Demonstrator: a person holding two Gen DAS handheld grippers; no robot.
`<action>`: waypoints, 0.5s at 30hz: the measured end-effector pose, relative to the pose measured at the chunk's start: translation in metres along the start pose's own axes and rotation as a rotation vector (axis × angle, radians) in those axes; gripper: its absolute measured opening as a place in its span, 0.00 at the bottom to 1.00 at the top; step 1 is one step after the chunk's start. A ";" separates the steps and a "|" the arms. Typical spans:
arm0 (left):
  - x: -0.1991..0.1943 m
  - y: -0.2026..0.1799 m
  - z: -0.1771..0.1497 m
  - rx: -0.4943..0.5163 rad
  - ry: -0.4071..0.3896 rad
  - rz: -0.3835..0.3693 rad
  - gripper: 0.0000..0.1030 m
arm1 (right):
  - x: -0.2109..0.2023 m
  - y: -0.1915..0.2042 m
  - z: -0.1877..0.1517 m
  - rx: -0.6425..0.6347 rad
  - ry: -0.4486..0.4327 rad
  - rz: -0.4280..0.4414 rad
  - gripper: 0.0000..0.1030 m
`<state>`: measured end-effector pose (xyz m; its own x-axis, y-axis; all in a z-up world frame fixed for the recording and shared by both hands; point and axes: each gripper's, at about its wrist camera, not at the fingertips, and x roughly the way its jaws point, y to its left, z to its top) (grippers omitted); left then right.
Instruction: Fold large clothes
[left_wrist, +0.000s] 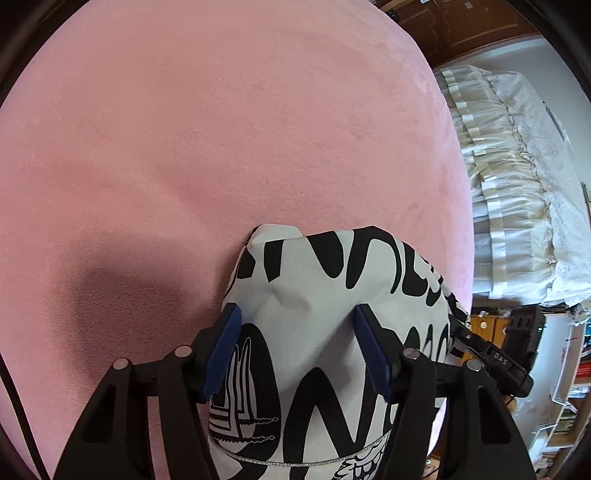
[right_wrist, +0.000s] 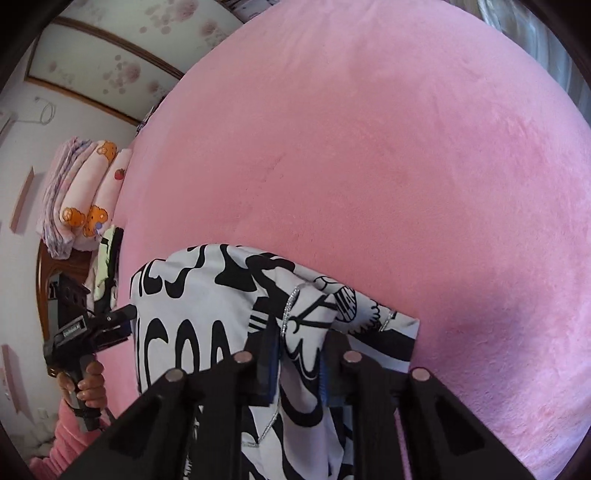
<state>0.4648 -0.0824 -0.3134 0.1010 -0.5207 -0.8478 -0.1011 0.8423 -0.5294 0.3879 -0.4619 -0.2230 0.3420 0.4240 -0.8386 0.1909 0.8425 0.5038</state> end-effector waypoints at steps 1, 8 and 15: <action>-0.001 -0.002 0.000 0.007 0.000 0.012 0.53 | 0.001 0.002 0.000 -0.008 0.002 -0.001 0.08; 0.005 -0.021 -0.005 0.033 -0.015 0.150 0.30 | -0.002 -0.007 -0.004 0.053 0.015 -0.050 0.06; 0.012 -0.025 -0.001 0.065 -0.006 0.195 0.28 | 0.008 -0.022 -0.009 0.096 0.020 -0.085 0.06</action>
<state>0.4673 -0.1096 -0.3103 0.0919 -0.3457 -0.9338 -0.0557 0.9345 -0.3515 0.3785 -0.4741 -0.2426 0.3022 0.3600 -0.8827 0.3058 0.8404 0.4474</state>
